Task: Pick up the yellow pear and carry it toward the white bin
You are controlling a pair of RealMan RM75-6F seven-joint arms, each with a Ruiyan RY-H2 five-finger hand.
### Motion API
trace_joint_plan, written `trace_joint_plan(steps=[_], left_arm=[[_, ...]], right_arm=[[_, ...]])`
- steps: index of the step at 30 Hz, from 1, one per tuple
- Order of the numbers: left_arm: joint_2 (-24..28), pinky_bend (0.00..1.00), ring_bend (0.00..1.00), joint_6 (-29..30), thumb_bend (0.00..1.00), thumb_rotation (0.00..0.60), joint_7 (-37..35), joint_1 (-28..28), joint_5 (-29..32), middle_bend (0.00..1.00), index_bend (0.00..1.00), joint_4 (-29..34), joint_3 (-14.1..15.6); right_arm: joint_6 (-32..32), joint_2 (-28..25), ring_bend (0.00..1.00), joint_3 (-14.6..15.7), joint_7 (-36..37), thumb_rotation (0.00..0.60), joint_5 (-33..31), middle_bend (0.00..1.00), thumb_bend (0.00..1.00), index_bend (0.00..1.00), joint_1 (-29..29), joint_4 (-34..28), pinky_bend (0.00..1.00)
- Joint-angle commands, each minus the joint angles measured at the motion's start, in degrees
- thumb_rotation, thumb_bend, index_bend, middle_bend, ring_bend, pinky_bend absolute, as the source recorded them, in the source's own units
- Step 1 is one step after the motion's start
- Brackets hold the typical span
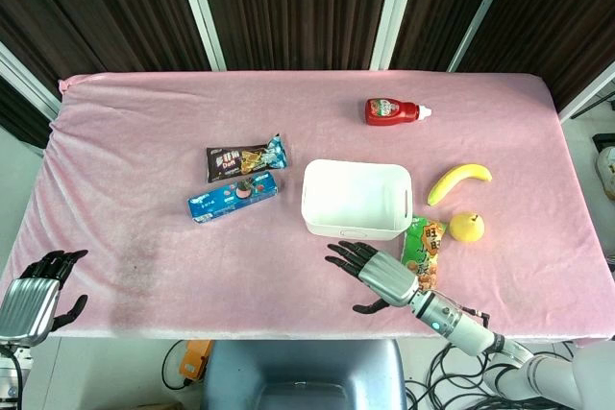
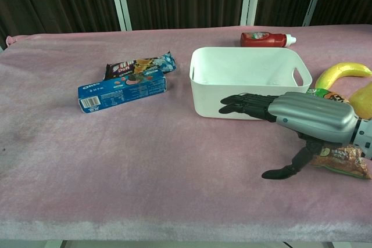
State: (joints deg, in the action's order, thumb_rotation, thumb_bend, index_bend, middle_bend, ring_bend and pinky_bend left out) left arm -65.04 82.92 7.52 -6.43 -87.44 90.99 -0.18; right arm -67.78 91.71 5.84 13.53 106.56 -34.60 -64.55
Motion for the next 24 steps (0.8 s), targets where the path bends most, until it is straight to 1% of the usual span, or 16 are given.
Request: trace_joint_plan(steps=[1, 16, 20, 24], left_arm=[[0.02, 0.33, 0.19, 0.03, 0.31, 0.600, 0.08, 0.05, 0.02, 0.27, 0.21, 0.08, 0.02], [-0.22, 0.33, 0.19, -0.63, 0.31, 0.600, 0.52, -0.43, -0.39, 0.27, 0.21, -0.02, 0.15], [-0.28, 0.33, 0.19, -0.94, 0.31, 0.600, 0.52, -0.56, -0.22, 0.27, 0.21, -0.10, 0.12], [-0.26, 0.33, 0.19, -1.10, 0.31, 0.600, 0.36, -0.69, -0.40, 0.27, 0.21, -0.14, 0.20]], right_arm=[[-0.33, 0.04, 0.05, 0.27, -0.23, 0.600, -0.23, 0.05, 0.30, 0.18, 0.10, 0.15, 0.29], [-3.03, -1.39, 0.05, 1.64, -0.19, 0.600, -0.65, 0.05, 0.30, 0.18, 0.74, -0.16, 0.29], [-4.79, -3.43, 0.05, 2.64, -0.75, 0.600, -0.39, 0.05, 0.30, 0.18, 1.86, -1.36, 0.29], [-9.16, -8.37, 0.07, 3.88, -3.71, 0.600, -1.01, 0.07, 0.30, 0.18, 5.50, -6.42, 0.31]])
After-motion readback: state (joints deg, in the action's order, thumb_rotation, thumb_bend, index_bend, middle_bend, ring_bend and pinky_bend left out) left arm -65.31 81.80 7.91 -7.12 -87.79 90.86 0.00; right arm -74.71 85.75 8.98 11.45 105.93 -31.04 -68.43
